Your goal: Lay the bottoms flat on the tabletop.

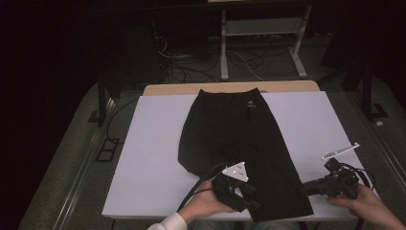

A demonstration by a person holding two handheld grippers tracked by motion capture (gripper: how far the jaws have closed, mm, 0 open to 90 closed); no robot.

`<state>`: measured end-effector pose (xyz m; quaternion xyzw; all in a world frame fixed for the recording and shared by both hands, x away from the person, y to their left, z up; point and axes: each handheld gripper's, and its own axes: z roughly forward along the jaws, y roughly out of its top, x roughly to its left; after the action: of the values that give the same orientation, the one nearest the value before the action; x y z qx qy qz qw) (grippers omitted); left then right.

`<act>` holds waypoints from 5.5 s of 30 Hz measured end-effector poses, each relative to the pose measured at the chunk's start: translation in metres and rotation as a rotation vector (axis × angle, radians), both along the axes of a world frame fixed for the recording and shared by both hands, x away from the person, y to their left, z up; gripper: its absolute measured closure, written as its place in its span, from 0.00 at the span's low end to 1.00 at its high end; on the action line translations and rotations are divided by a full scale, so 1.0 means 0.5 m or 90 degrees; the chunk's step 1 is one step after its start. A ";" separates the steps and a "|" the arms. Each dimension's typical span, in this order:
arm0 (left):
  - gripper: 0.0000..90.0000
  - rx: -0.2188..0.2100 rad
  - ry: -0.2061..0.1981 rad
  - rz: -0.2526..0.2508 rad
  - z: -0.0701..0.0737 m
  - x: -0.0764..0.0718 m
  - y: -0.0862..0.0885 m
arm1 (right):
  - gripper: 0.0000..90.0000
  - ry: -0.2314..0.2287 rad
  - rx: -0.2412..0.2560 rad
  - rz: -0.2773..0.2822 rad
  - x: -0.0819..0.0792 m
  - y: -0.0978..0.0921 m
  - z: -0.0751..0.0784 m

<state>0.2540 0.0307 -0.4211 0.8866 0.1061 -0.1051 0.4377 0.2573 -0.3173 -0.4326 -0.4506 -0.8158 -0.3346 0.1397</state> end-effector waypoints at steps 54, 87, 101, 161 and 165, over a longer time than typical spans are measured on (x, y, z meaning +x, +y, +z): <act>0.00 -0.046 -0.098 0.285 0.133 0.114 0.308 | 0.00 -0.190 0.099 0.035 0.150 0.294 0.138; 0.05 0.127 -0.012 0.286 -0.045 0.136 0.327 | 0.19 -0.192 0.025 0.100 0.132 0.493 -0.021; 0.90 0.160 -0.081 0.271 -0.046 0.145 0.292 | 0.91 -0.181 -0.011 0.125 0.147 0.507 -0.034; 0.92 0.203 -0.064 0.344 -0.015 0.360 0.264 | 0.66 -0.198 0.039 0.028 0.267 0.426 -0.024; 0.91 0.202 -0.061 0.346 -0.016 0.361 0.266 | 0.64 -0.203 0.023 0.030 0.276 0.420 -0.034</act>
<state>0.4346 0.1637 -0.4293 0.8871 0.3329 0.0757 0.3105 0.3951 -0.1075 -0.4497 -0.3697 -0.8318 -0.4135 0.0241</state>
